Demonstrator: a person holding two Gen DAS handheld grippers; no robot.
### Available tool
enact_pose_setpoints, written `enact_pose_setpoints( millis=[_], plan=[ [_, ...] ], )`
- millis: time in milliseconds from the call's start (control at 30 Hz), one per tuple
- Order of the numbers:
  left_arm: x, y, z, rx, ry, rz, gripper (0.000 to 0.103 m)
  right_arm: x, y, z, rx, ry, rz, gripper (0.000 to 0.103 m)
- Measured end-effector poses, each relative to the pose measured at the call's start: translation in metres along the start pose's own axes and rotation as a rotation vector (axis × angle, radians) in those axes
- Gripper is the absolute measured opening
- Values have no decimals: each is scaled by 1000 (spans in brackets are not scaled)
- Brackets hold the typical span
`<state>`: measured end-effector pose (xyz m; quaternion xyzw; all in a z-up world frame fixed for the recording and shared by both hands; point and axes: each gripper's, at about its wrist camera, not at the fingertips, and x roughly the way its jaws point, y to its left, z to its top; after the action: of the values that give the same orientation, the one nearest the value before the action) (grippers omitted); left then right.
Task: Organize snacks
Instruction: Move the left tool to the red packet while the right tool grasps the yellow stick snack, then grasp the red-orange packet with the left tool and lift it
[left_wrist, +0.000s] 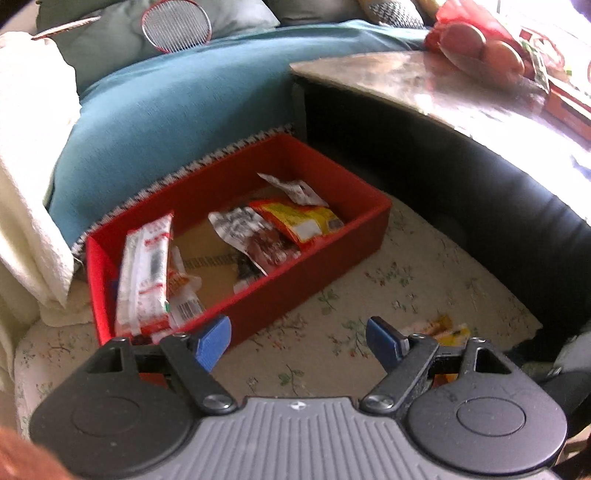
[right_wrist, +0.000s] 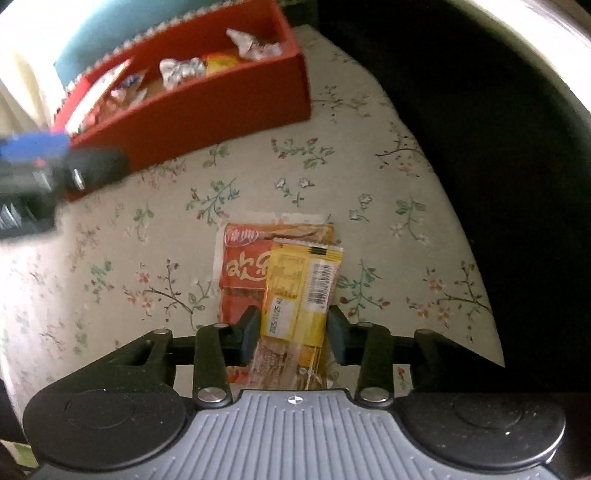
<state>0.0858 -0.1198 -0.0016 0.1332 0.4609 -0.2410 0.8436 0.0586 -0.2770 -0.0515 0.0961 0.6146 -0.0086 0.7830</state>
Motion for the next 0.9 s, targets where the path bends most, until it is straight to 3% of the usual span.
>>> enact_pose_setpoints(
  millis=[67,200,267,400,533,600,733,900],
  plan=[
    [4,-6,-6,15,22,-17,74,-11,-2,-3,16,-23,37,46],
    [15,-21,-17,22,85,-71,74,-24,-13,-5,31,-80,-10,46],
    [24,-30,-23,0,123,-91,74,-26,-19,-5,25,-104,-79,46],
    [41,-54,-31,-48,190,-120,74,-29,-30,-5,21,-132,-105,46],
    [57,-72,-28,-150,225,-128,74,-42,-42,-5,38,-191,-55,44],
    [64,-80,-25,-203,235,-122,75,-48,-44,-6,33,-212,-38,44],
    [73,-101,-25,-195,182,5,84,-50,-47,-7,31,-216,-16,42],
    [67,-98,-34,-156,162,18,82,-44,-43,-8,16,-193,-37,43]
  ],
)
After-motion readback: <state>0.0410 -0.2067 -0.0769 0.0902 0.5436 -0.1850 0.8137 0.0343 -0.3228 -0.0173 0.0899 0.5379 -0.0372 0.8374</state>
